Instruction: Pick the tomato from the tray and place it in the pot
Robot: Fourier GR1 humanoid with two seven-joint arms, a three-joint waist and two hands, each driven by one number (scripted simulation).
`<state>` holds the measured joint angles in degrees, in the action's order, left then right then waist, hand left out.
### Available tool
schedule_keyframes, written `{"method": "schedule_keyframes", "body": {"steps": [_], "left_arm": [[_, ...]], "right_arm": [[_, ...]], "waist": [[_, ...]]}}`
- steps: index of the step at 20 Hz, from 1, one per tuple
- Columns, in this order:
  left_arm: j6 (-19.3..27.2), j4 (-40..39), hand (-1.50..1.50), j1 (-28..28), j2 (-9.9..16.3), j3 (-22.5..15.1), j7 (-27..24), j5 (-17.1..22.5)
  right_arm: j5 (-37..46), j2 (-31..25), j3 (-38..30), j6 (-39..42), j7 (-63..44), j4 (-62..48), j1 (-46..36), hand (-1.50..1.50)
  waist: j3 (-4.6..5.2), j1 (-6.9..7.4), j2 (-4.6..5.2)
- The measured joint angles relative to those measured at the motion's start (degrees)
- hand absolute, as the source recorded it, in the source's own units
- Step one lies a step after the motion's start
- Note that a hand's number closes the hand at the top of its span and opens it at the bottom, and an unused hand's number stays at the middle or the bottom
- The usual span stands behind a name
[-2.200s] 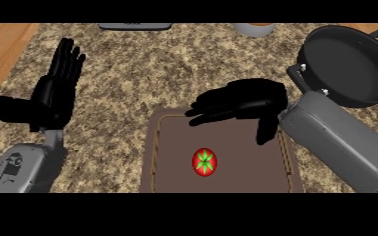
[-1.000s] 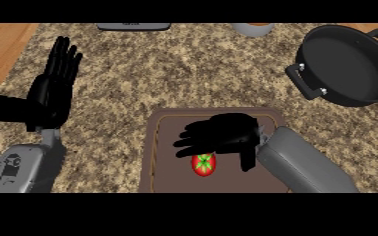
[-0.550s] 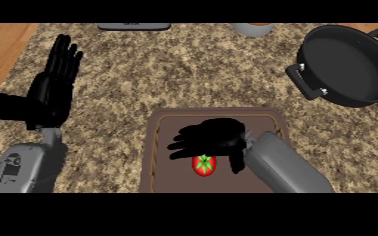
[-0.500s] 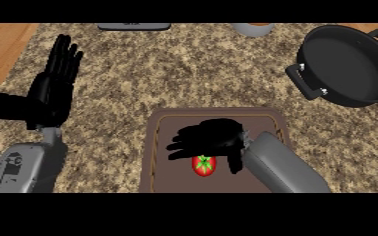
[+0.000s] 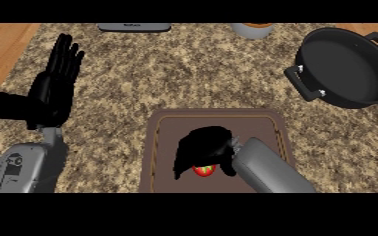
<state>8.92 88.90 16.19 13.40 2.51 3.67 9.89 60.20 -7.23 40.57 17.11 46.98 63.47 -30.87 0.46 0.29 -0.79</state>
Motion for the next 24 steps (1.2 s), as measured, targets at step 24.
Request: {"method": "schedule_keyframes", "body": {"steps": [24], "left_arm": [[-1.1, 0.2, 0.00, -2.4, -0.4, 2.2, -2.1, -0.8]], "right_arm": [[2.0, 2.6, -22.5, -9.5, -17.5, 5.4, 4.8, 1.50]], "waist": [[-0.28, -2.17, 1.09]]}}
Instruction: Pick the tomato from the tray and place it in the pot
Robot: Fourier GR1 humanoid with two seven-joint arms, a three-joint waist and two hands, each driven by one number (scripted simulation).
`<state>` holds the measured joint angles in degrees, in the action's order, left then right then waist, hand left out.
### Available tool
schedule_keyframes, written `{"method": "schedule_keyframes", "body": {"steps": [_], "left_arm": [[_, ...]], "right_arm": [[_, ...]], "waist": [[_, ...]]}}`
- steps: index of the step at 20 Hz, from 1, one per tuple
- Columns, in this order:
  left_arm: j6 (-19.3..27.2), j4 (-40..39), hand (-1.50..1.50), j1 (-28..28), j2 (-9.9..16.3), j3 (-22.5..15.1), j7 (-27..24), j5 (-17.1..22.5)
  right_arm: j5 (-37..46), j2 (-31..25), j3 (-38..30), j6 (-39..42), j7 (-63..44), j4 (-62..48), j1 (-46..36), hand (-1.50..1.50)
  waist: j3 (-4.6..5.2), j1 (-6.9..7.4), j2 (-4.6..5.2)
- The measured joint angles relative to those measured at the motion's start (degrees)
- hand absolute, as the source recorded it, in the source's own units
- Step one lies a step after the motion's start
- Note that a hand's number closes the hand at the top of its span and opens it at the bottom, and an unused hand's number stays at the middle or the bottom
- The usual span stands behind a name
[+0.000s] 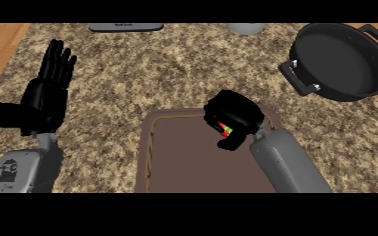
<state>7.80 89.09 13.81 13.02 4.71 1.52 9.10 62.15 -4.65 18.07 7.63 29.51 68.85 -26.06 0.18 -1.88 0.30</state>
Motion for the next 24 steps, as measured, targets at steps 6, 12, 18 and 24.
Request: {"method": "schedule_keyframes", "body": {"steps": [6, 12, 18, 24], "left_arm": [[0.3, 0.1, 0.00, -0.1, 0.2, 0.4, 0.0, -0.1], [-0.4, 0.5, 0.00, 0.3, 0.2, -0.3, 0.2, 0.0], [-0.8, 0.4, 0.00, 1.8, -0.4, -1.7, 0.8, -0.2], [-1.2, -0.6, 0.00, 3.1, -0.3, -1.4, 1.2, 0.0]], "right_arm": [[3.1, 0.9, -14.4, -8.0, -23.4, -1.9, -4.6, 1.50], [11.9, 0.2, -24.5, -17.8, -47.7, -2.2, -12.7, 1.50], [26.5, -1.7, -30.0, -24.3, -71.7, -5.7, -21.9, 1.50], [36.6, -3.8, -33.7, -24.4, -86.4, -15.7, -30.0, 1.50]], "waist": [[0.16, -0.98, 0.09], [0.27, 1.28, 0.22], [0.17, 3.88, 0.75], [-0.04, 4.24, 0.62]]}}
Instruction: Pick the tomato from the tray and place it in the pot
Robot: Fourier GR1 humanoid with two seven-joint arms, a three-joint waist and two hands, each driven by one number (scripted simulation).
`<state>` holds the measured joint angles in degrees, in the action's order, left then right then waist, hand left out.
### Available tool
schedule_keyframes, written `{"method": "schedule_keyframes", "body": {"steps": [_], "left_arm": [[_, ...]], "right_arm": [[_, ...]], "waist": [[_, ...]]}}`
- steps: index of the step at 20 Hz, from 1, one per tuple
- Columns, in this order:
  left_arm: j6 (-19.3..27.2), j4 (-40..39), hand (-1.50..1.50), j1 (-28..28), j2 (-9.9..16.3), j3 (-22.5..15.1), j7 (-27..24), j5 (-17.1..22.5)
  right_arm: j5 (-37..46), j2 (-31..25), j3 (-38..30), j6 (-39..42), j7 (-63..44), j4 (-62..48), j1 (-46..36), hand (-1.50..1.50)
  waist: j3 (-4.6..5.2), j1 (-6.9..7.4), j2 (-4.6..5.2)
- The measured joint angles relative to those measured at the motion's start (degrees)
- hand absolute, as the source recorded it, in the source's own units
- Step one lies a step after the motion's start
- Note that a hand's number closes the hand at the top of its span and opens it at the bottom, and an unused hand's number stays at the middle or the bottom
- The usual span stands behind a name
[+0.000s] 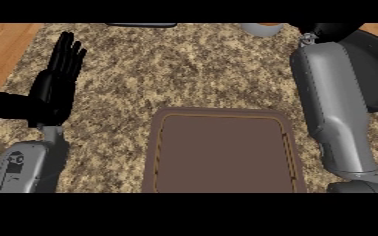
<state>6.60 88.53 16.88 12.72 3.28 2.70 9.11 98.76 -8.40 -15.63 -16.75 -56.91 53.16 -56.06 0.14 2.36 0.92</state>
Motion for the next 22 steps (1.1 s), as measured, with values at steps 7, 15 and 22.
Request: {"method": "schedule_keyframes", "body": {"steps": [7, 15, 22], "left_arm": [[0.4, -1.3, 0.00, -0.1, -0.4, 0.9, -0.6, -0.4], [-0.1, -0.2, 0.00, -0.9, -0.4, 1.3, -0.1, -0.5], [-0.2, -1.1, 0.00, -0.4, -1.0, 1.4, -1.0, -1.2]], "right_arm": [[0.2, -4.2, -4.1, -2.9, -0.3, -6.9, 0.3, 1.50], [-7.2, -11.6, -8.7, -10.1, 7.2, -10.3, 5.4, 1.50], [-12.2, -16.7, -11.1, -17.2, 13.7, -18.9, 6.9, 1.50]], "waist": [[-0.12, -1.27, -0.47], [-0.17, -1.79, -0.70], [-0.19, -1.56, -0.57]]}}
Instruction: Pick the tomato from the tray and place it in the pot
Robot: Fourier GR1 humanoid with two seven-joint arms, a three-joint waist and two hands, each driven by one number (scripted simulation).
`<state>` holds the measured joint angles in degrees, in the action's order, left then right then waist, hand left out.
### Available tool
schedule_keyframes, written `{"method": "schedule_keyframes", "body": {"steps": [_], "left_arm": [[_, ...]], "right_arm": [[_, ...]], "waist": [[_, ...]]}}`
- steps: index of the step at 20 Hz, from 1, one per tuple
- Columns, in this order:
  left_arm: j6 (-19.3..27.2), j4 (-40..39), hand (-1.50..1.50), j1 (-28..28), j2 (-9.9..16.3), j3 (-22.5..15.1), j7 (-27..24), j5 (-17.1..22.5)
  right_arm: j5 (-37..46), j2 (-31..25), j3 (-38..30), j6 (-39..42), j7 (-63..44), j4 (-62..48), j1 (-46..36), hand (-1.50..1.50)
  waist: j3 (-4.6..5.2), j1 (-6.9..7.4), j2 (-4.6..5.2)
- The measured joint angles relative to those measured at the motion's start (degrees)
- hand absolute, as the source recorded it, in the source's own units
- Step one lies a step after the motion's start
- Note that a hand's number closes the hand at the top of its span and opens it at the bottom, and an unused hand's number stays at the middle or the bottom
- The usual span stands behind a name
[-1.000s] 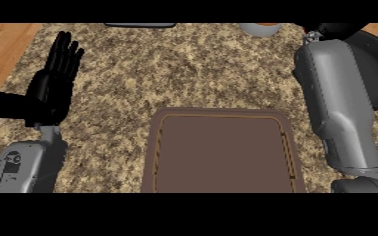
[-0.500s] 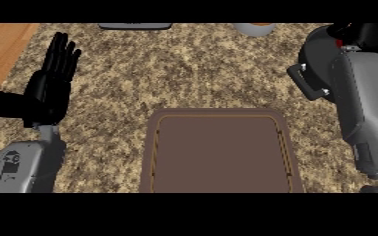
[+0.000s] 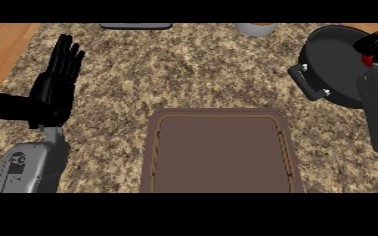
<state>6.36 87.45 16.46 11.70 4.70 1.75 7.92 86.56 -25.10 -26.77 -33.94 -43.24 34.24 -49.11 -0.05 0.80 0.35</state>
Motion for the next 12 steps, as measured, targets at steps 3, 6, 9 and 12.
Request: {"method": "schedule_keyframes", "body": {"steps": [3, 6, 9, 12], "left_arm": [[0.5, -0.6, 0.00, 0.7, -0.7, -0.5, 0.0, -0.7], [0.0, 0.5, 0.00, -0.1, -0.4, -0.1, 0.3, -0.2], [-0.1, 0.9, 0.00, 0.5, -0.4, -0.2, 0.9, -0.1], [-0.7, 0.0, 0.00, 0.6, -0.4, 0.0, 0.4, 0.2]], "right_arm": [[-2.0, -1.5, -1.5, -2.3, 2.2, -5.1, 0.0, 1.50], [-6.0, -3.0, -3.9, -1.6, 5.6, -8.4, 0.2, 1.50], [-11.5, -2.8, -7.8, -2.1, 8.6, -10.9, -0.1, -1.50], [-16.9, -3.5, -10.9, -1.5, 15.4, -13.1, 0.1, -1.50]], "waist": [[-0.03, 0.30, 0.16], [-0.04, 0.47, 0.14], [-0.12, 0.81, 0.32], [-0.15, 0.93, 0.48]]}}
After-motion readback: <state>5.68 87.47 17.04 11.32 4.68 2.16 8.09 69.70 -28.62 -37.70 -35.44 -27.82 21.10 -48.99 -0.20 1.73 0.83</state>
